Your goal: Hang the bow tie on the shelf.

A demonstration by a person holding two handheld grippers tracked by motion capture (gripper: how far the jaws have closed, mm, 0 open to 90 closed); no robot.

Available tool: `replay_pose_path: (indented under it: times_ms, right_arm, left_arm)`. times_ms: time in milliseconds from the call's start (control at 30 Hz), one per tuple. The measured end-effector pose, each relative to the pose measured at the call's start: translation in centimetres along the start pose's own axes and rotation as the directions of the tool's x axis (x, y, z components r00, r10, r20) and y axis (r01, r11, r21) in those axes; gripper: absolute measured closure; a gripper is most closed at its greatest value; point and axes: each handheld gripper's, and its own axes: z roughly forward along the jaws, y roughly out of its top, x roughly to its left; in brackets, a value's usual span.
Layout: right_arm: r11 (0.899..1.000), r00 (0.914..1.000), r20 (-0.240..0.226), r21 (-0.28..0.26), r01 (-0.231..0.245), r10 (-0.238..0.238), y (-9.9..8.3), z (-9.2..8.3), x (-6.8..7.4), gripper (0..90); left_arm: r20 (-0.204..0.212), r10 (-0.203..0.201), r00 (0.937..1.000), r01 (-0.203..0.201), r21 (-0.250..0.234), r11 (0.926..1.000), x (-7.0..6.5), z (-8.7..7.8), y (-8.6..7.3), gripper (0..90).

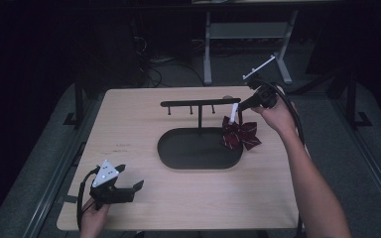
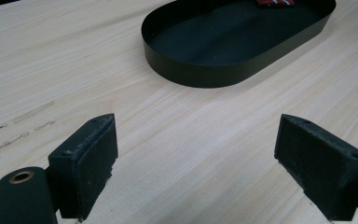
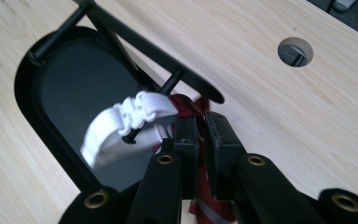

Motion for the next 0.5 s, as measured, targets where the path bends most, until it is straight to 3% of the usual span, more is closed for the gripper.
replay_pose_path:
  times_ms: [200,500]
  right_arm:
    - [1.000,0.9998,-0.013,0.003,0.018,-0.018,-0.2,0.3,0.3,80.0]
    - [0.998,0.9981,0.020,-0.008,0.058,-0.058,0.0,-0.8,1.5,77.3]
  left_arm:
    - [0.000,0.001,1.0000,-0.001,-0.003,1.0000,-0.1,0.0,0.0,13.0]
    - [0.004,0.000,1.0000,0.000,-0.002,1.0000,-0.2,0.0,0.0,13.0]
